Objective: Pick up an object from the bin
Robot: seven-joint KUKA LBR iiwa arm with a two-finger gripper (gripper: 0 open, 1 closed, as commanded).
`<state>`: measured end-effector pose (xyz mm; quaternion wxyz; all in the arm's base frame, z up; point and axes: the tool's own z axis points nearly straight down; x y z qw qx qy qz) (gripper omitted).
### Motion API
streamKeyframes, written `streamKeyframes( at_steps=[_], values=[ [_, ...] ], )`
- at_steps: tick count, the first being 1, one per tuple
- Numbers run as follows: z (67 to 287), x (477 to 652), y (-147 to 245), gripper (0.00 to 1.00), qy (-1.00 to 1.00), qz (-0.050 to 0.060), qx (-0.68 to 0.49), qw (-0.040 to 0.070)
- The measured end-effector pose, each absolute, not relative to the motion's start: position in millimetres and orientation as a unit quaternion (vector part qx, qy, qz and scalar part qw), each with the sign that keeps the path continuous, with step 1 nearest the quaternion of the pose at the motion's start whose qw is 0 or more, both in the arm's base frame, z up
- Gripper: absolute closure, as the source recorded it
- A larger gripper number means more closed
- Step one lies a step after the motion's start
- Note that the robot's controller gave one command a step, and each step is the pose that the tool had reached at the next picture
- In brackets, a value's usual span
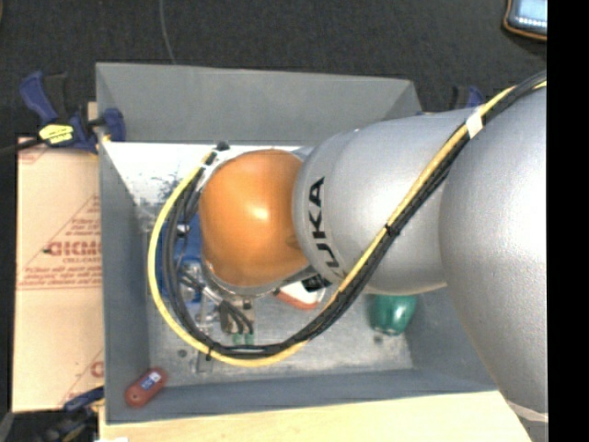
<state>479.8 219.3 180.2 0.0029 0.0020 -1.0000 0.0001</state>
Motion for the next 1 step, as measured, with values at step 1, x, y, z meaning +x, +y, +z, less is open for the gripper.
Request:
streamKeyframes(
  at_steps=[1],
  values=[
    [183.9,482.1,218.3,0.0,-1.0,-0.001,-0.001,-0.001]
  ],
)
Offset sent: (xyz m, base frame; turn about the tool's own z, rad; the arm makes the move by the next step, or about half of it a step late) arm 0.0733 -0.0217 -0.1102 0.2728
